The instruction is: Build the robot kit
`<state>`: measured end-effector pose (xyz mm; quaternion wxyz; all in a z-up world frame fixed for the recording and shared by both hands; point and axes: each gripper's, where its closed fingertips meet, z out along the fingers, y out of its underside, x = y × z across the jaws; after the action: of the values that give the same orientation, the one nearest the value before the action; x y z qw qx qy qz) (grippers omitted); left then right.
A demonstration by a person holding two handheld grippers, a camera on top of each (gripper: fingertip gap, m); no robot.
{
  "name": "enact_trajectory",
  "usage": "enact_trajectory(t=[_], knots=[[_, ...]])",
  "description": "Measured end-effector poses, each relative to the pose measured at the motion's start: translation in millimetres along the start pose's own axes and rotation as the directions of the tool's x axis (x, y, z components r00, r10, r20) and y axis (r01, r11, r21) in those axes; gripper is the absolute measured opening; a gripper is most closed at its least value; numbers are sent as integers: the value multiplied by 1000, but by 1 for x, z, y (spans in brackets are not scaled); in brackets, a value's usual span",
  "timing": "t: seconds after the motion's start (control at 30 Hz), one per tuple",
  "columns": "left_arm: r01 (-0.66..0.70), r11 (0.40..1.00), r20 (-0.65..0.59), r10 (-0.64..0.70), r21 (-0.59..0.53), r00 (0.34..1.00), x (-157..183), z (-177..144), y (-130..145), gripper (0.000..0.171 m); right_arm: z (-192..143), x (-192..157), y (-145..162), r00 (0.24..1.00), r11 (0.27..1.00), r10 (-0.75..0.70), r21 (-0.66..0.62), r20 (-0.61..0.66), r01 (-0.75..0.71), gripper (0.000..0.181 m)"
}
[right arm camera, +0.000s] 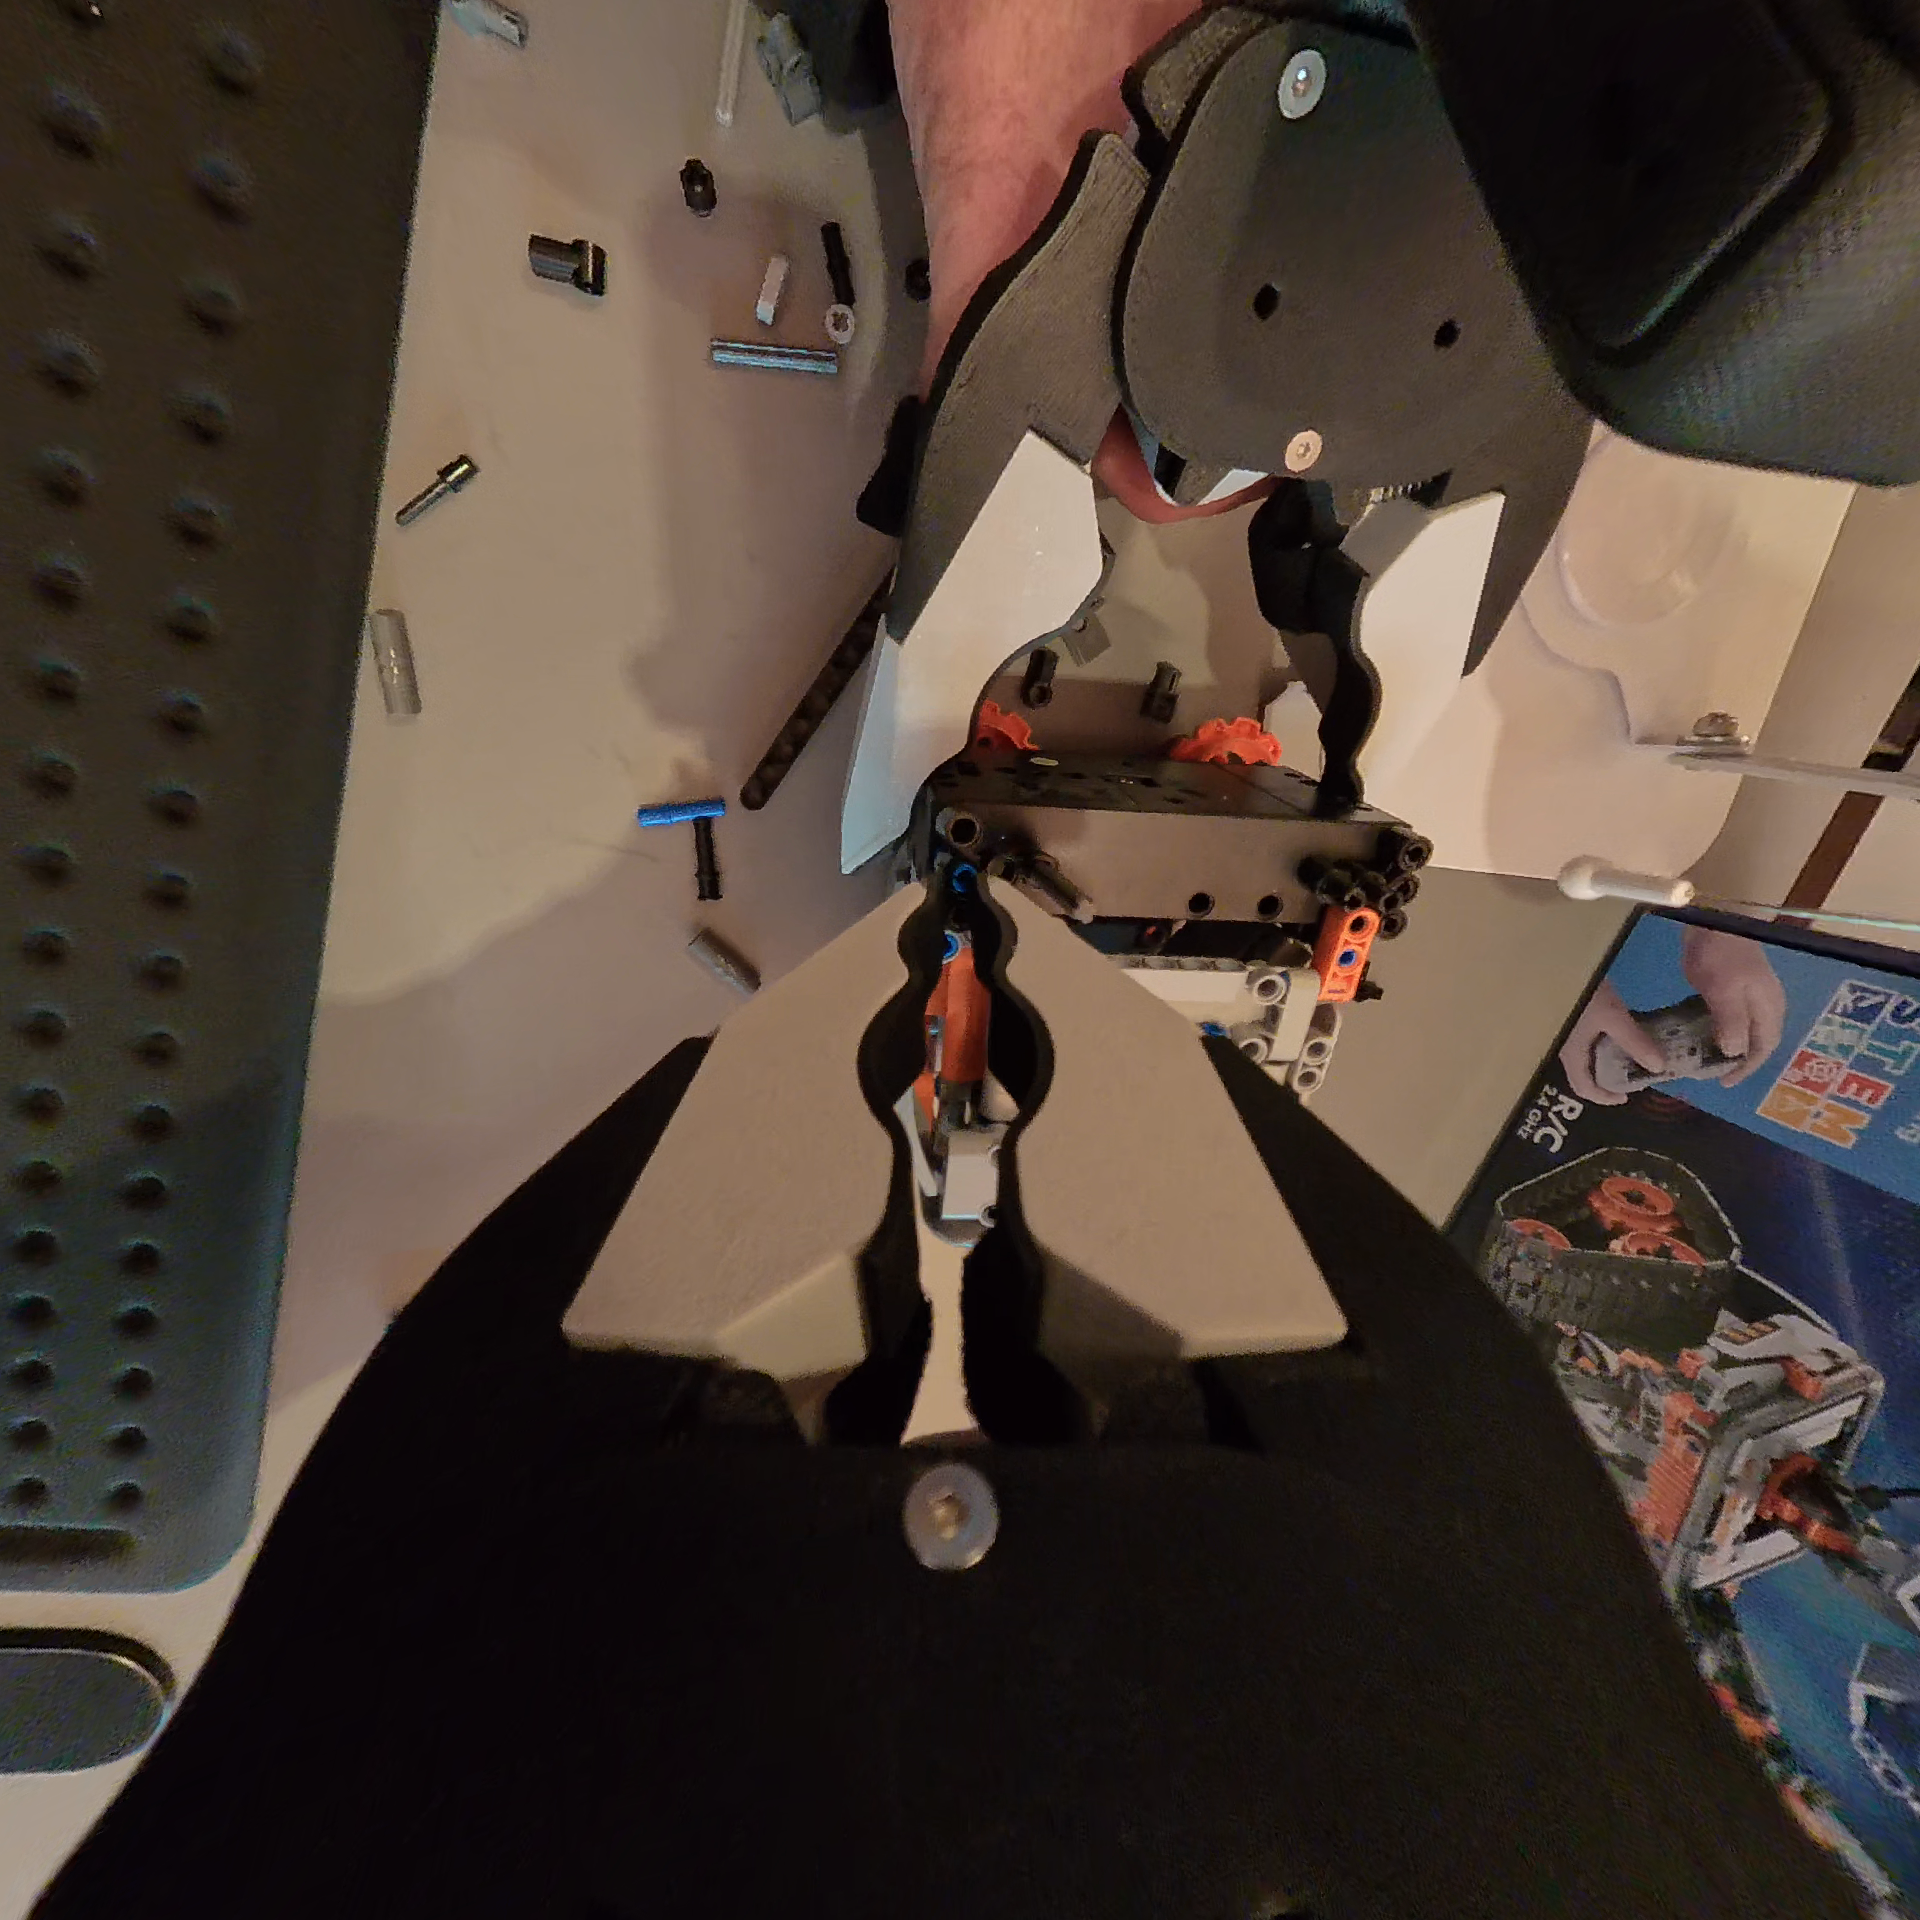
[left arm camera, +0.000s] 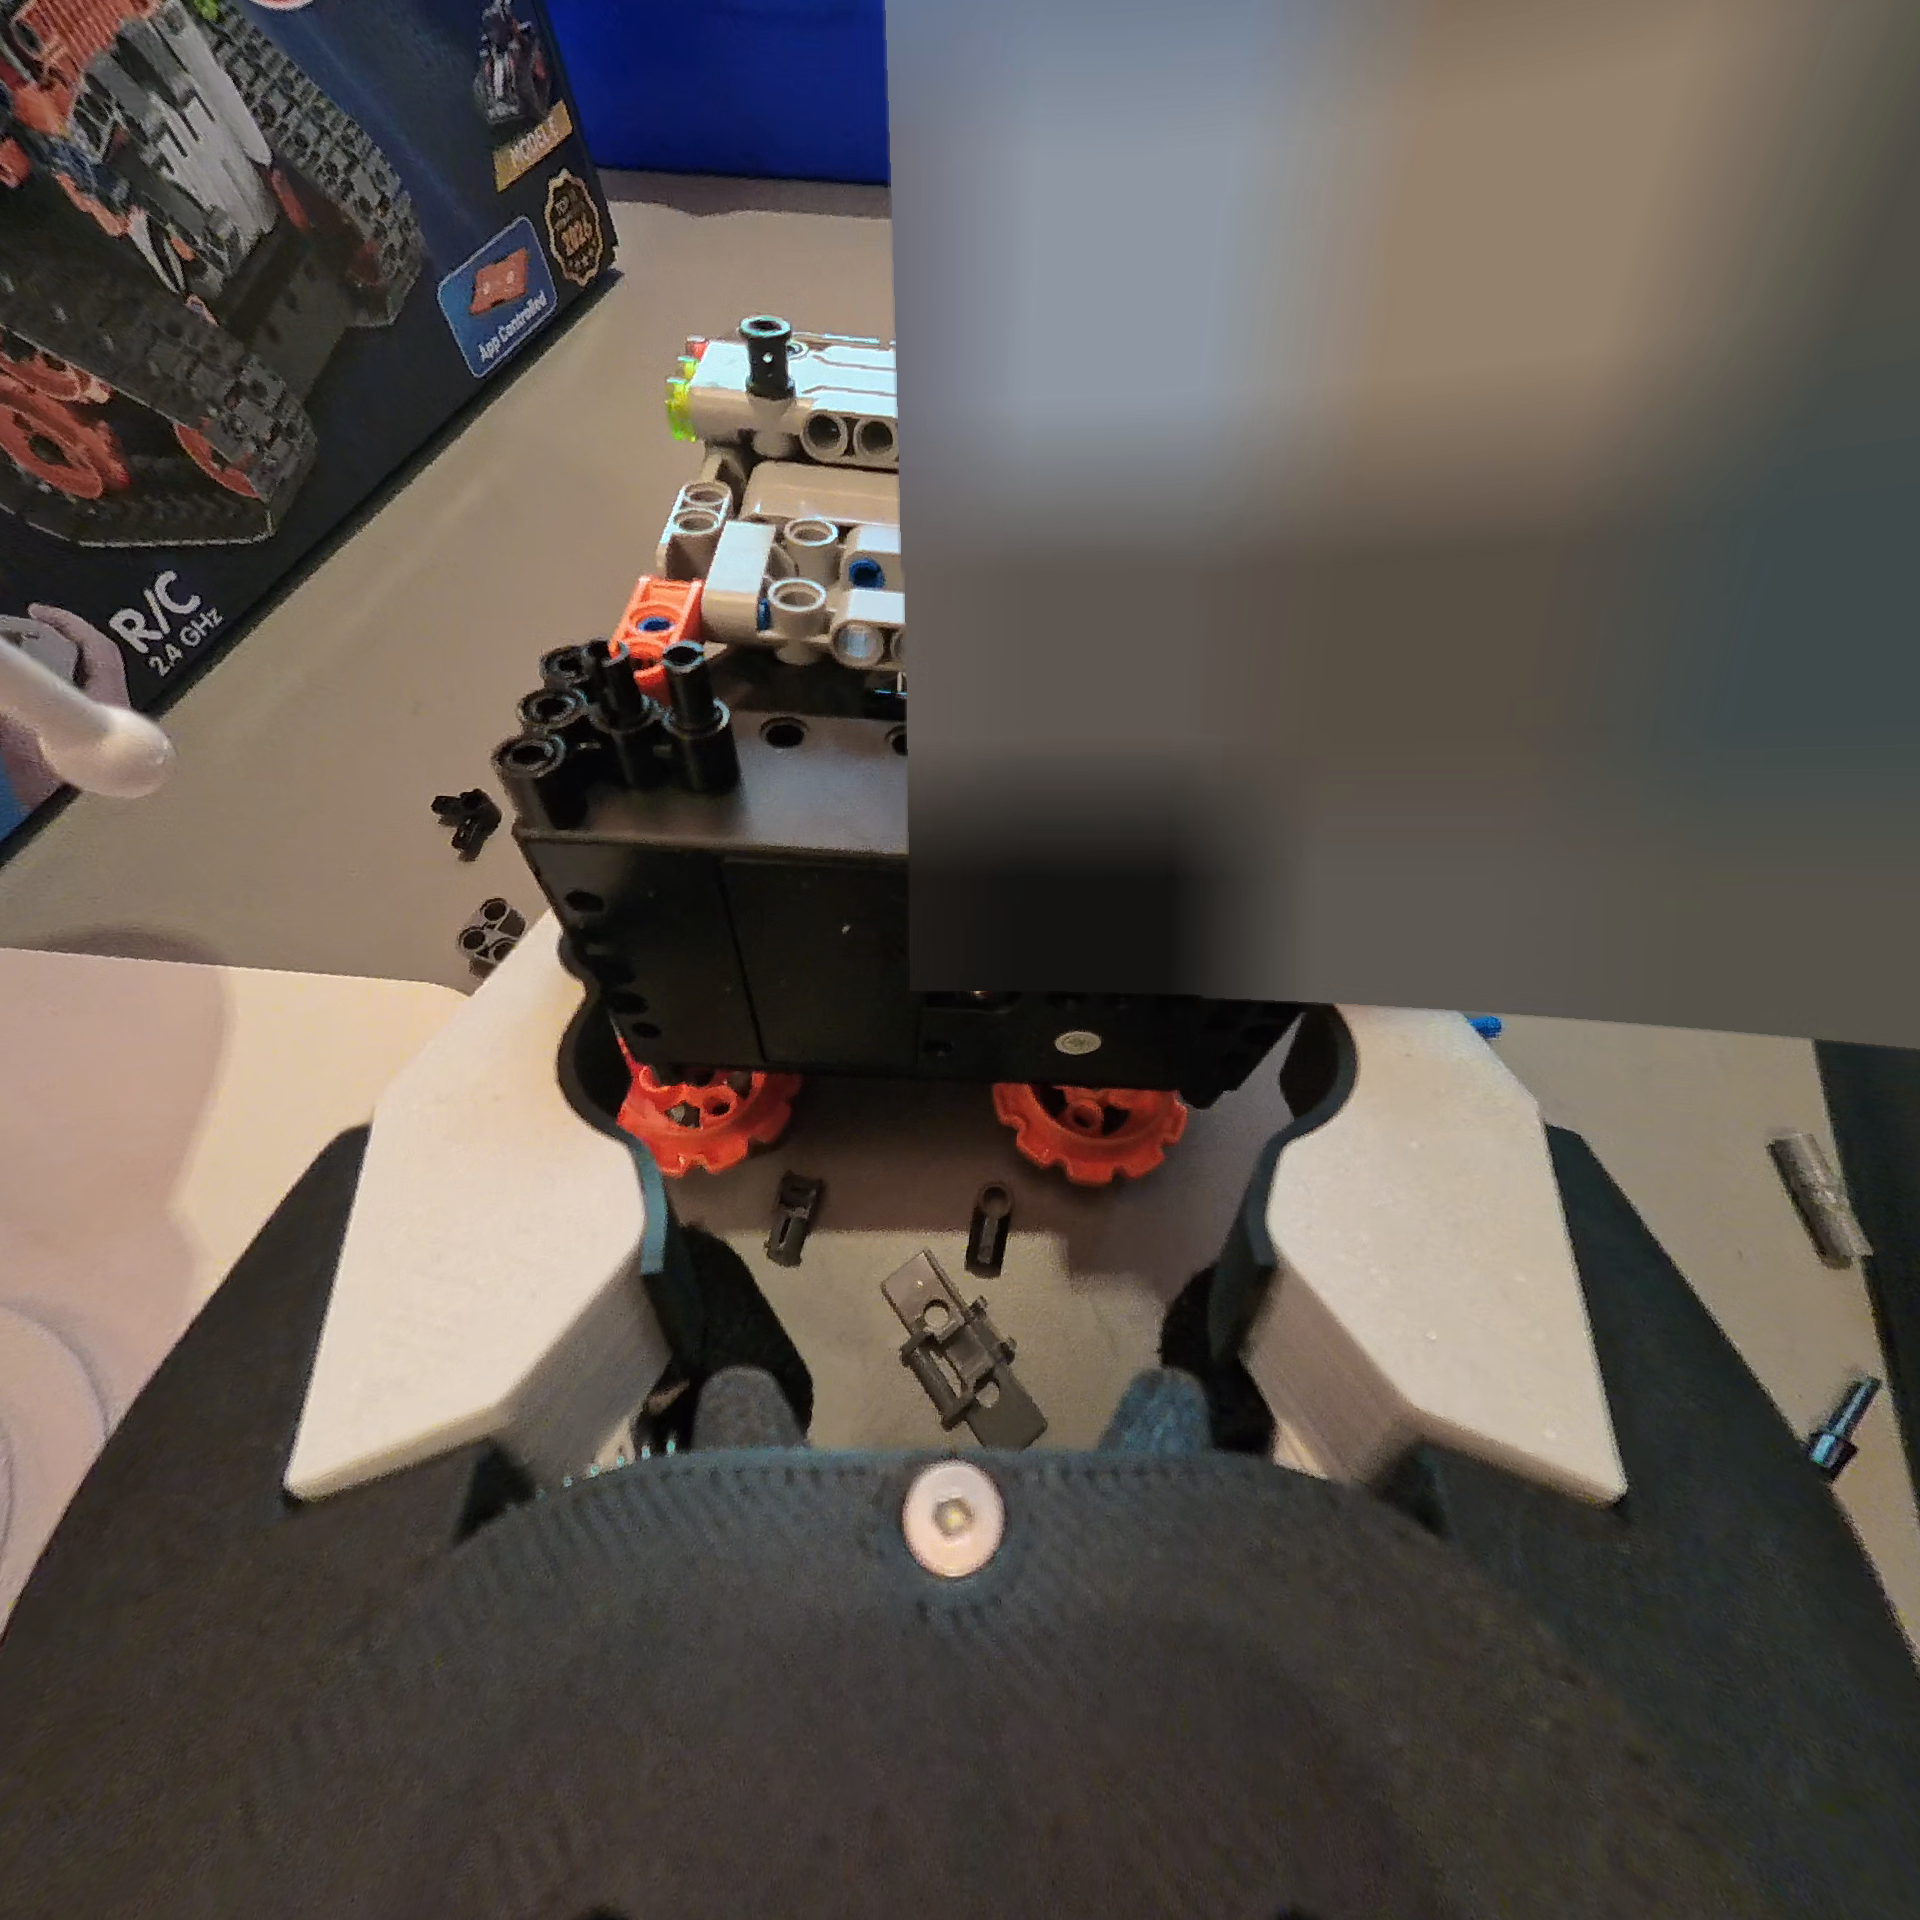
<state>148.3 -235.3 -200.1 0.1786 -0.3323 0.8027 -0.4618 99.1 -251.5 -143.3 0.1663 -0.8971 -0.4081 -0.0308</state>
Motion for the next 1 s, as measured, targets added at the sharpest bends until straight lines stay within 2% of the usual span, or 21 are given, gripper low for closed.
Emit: enact_trajectory(t=[0.03, 0.27, 0.73, 1.0], knots=[[-1, 1000, 2, 1, -2, 1000, 0, 0, 0, 129, -1, 0, 0, 1000, 1000, 17, 3, 1, -17, 2], [3, 1000, -1, -3, 7, 1000, 0, 0, 0, 129, -2, 3, 2, 998, 996, 59, 64, -20, -57, 9], [4, 1000, -2, -4, 17, 1000, -1, 0, -1, 129, -1, 0, 3, 993, 986, 118, 115, 28, -121, 4], [4, 1000, -2, -4, 20, 1000, -1, 0, -1, 129, 1, -1, 4, 995, 993, 83, 76, 55, -87, 4]])
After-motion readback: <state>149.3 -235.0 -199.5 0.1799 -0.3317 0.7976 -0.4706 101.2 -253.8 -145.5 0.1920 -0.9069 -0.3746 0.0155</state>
